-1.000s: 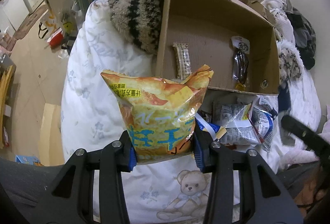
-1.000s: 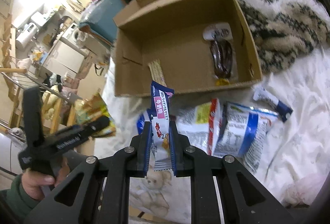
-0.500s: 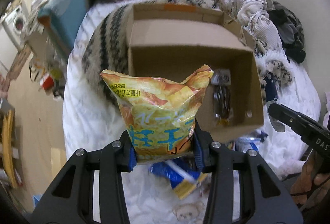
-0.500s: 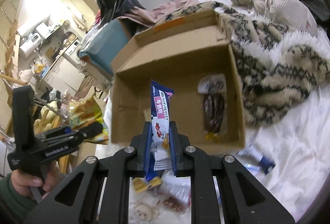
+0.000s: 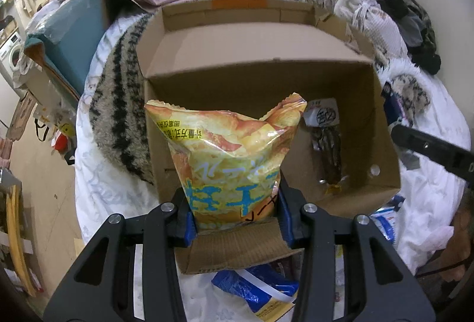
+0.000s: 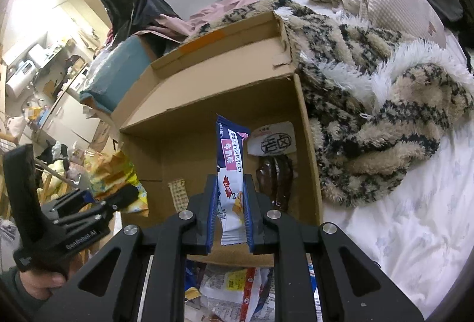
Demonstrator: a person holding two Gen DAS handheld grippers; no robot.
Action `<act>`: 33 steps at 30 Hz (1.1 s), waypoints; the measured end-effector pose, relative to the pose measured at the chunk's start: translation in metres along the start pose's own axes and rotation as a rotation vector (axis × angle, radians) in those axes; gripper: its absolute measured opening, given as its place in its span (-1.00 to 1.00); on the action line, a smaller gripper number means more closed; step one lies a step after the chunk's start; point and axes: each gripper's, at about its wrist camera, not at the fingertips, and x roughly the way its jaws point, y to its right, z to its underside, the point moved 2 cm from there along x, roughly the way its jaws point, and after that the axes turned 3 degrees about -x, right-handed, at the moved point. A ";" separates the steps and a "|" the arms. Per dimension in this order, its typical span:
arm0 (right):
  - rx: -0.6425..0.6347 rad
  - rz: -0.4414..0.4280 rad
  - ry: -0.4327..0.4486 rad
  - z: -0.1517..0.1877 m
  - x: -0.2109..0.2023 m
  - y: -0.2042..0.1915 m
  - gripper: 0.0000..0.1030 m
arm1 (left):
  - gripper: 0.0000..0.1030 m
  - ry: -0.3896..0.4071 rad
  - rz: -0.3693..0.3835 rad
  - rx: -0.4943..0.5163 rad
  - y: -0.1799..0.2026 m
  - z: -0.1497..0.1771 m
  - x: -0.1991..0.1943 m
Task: Organize snacks
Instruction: 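Carry the yellow chip bag and blue candy bar over the box with both tools, then open both tools to drop the chip bag and candy bar into the box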
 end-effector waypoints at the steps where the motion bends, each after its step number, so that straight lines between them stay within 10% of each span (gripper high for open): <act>1: 0.002 0.000 -0.003 0.000 0.001 0.001 -0.67 | -0.24 -0.004 0.008 -0.009 0.000 0.001 0.002; 29: 0.065 -0.004 -0.076 0.006 0.025 0.010 -0.61 | -0.21 0.010 0.028 -0.048 -0.003 -0.003 0.009; 33: 0.068 -0.003 -0.070 0.005 0.024 0.011 -0.60 | 0.29 0.020 0.018 -0.044 -0.001 -0.004 0.007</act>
